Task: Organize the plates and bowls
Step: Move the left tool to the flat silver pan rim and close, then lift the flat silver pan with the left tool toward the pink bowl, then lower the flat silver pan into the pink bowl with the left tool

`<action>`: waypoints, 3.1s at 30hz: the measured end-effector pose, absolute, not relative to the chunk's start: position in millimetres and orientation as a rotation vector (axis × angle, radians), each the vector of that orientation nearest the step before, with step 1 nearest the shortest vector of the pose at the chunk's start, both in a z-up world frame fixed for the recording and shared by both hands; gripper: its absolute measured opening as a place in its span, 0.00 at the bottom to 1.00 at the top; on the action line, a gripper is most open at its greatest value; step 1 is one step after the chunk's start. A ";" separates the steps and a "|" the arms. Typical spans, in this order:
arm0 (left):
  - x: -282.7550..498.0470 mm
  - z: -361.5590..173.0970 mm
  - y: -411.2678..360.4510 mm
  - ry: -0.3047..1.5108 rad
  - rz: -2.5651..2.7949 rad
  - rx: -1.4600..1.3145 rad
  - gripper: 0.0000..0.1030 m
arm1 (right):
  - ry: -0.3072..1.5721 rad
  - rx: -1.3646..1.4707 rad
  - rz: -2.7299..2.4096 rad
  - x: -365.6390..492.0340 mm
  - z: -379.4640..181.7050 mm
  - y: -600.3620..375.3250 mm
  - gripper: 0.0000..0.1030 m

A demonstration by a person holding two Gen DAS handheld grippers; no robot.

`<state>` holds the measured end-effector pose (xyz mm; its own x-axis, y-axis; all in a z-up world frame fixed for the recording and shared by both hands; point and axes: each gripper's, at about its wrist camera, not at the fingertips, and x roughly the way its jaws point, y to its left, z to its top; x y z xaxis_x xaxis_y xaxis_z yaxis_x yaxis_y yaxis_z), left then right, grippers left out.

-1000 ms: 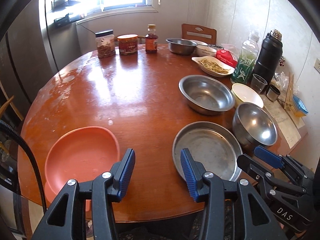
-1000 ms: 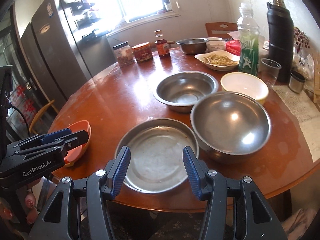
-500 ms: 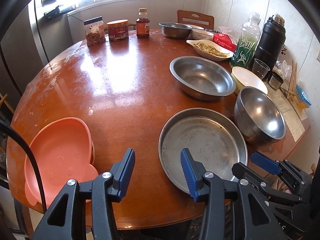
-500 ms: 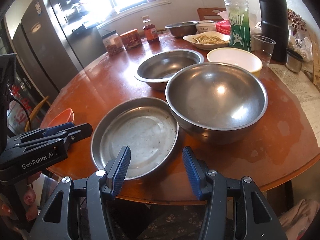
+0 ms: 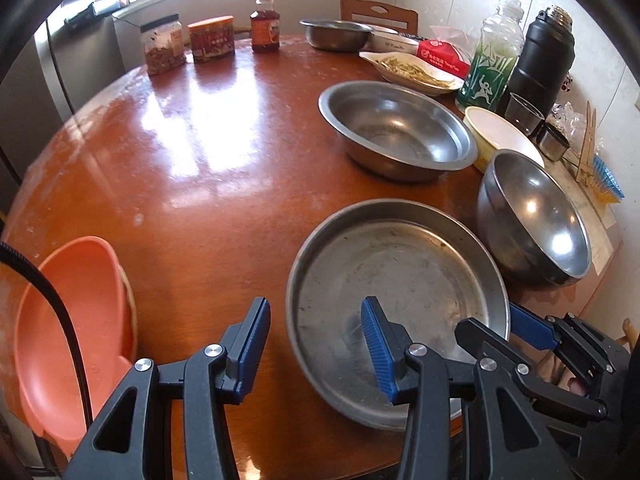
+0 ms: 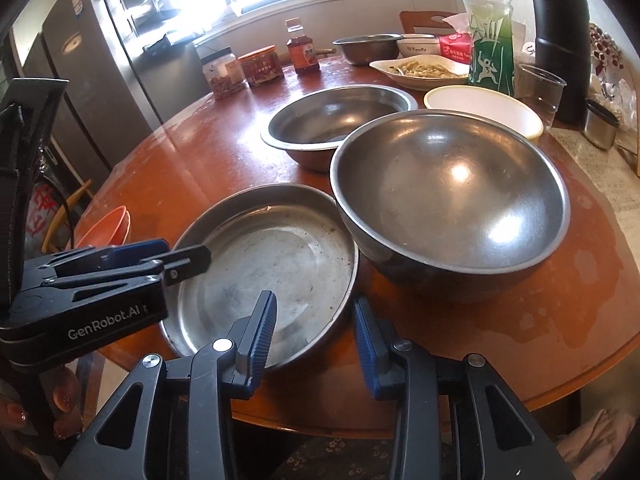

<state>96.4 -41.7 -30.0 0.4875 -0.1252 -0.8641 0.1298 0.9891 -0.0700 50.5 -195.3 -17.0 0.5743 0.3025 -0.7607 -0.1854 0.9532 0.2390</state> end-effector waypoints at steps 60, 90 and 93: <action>37.6 53.0 78.1 0.818 0.036 -0.100 0.42 | 0.739 -0.036 0.488 54.4 58.8 -70.6 0.34; 26.0 31.7 166.0 0.854 0.163 -0.184 0.42 | 0.804 -0.164 0.619 68.8 40.8 29.7 0.34; 26.6 26.6 168.9 0.862 0.163 -0.193 0.42 | 0.812 -0.168 0.619 70.6 35.7 32.9 0.34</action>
<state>26.6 168.9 26.6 0.6402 0.0645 -0.7655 -0.2197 0.9702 -0.1019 70.6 32.9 35.7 0.5236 0.4517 -0.7223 -0.5765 0.8121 0.0899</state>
